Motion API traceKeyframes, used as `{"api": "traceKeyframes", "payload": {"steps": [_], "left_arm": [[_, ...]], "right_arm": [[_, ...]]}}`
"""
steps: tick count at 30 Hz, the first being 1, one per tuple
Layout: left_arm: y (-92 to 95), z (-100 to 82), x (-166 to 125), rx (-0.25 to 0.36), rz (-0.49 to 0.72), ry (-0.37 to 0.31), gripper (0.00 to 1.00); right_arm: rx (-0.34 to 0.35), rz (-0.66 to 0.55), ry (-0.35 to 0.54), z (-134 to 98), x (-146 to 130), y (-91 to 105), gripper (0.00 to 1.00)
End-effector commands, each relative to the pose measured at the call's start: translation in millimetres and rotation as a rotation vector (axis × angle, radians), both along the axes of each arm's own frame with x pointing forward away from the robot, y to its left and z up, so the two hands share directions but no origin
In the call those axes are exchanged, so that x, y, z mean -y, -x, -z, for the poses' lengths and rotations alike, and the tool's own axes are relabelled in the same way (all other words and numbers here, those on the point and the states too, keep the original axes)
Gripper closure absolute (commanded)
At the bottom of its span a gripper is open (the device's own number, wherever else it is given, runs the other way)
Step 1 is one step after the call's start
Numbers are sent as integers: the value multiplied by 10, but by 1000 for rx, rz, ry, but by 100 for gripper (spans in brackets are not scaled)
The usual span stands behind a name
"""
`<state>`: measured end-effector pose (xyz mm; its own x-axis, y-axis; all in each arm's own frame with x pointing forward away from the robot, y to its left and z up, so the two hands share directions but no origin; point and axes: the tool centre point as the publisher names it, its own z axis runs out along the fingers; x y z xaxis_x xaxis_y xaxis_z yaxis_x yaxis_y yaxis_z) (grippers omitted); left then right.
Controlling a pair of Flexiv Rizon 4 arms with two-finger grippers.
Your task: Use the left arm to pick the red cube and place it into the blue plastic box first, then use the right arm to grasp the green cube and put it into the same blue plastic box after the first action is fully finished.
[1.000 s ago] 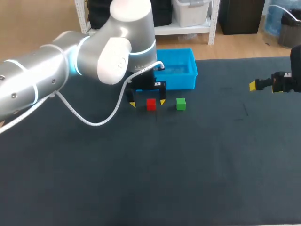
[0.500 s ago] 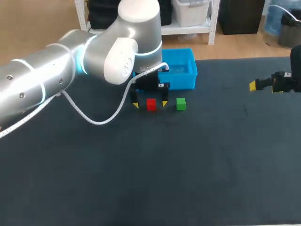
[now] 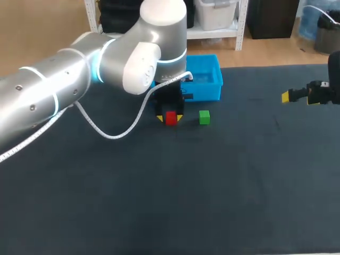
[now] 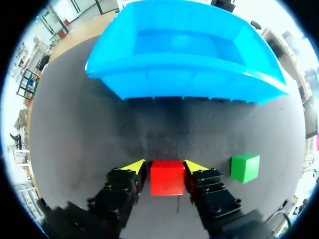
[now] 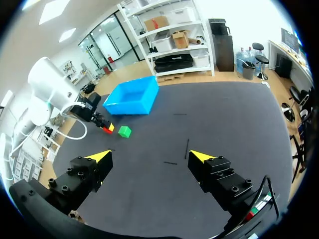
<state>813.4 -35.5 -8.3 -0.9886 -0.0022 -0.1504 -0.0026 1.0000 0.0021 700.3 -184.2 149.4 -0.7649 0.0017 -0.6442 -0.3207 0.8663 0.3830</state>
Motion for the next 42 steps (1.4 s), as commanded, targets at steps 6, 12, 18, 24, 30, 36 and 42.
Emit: {"api": "traceKeyframes", "payload": {"steps": [6, 12, 18, 24, 30, 36, 42], "left_arm": [[-51, 12, 70, -2, 15, -6, 100], [-39, -46, 62, 15, 29, -6, 100], [0, -262, 3, 50, 56, 15, 100], [28, -590, -57, 99, 106, 37, 100], [83, -924, -133, 147, 140, 59, 100], [131, -1158, -231, 205, 184, 83, 100], [189, -1238, -351, 272, 271, 115, 100]], "right_arm": [[-1, -1, 1, -2, 3, 0, 0], [-1, -1, 1, -2, 3, 0, 0], [-1, -1, 1, -2, 3, 0, 0], [-1, -1, 1, -2, 3, 0, 0], [-1, -1, 1, -2, 3, 0, 0], [-1, -1, 1, -2, 3, 0, 0], [-1, -1, 1, -2, 3, 0, 0]]}}
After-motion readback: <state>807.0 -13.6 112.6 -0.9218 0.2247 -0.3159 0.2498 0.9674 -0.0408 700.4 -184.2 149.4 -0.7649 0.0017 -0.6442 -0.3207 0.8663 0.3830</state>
